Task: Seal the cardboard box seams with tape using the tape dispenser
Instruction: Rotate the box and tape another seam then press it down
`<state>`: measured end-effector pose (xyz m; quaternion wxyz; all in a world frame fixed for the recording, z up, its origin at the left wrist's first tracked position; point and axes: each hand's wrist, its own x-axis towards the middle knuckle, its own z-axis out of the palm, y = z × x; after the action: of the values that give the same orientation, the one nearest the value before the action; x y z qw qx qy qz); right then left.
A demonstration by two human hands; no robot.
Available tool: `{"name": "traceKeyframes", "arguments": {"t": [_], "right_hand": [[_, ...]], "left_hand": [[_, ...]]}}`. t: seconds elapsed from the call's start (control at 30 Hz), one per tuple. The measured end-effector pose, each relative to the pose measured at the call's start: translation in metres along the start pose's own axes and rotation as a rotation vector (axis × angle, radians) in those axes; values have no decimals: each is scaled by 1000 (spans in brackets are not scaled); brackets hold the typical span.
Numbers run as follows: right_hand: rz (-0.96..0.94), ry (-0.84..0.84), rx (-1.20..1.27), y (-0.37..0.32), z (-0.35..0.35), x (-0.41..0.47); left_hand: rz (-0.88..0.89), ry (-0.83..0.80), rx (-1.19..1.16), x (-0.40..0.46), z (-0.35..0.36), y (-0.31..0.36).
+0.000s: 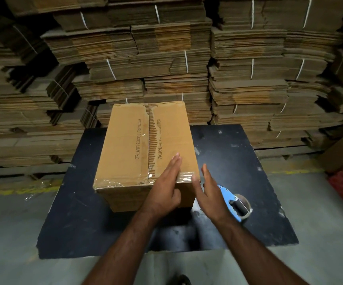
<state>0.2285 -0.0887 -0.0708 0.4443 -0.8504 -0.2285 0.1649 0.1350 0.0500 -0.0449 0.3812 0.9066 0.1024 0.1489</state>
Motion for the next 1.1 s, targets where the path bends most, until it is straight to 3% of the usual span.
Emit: {"name": "traceKeyframes", "arguments": {"t": [0.27,0.37,0.47,0.53,0.7,0.97,1.1], "right_hand": [[88,227,28,-6,25,16],[74,273,-99,-13,26,15],[-230,334,-375,-19,39,-3],[-362,297,-540,-22,52,-11],[-338,240,-655,-22,61,-12],[-341,196,-687,-23,59,-13],[-357,184,-573,-24,57,-13]], "left_hand": [[4,-21,0,1,2,-4],[12,11,32,-7,-2,-8],[-28,176,277,-32,-12,-30],[-89,203,472,-49,-27,-52],[-104,98,712,-69,-69,-98],[-124,79,599,-89,-110,-135],[-129,147,292,-97,-117,-135]]}}
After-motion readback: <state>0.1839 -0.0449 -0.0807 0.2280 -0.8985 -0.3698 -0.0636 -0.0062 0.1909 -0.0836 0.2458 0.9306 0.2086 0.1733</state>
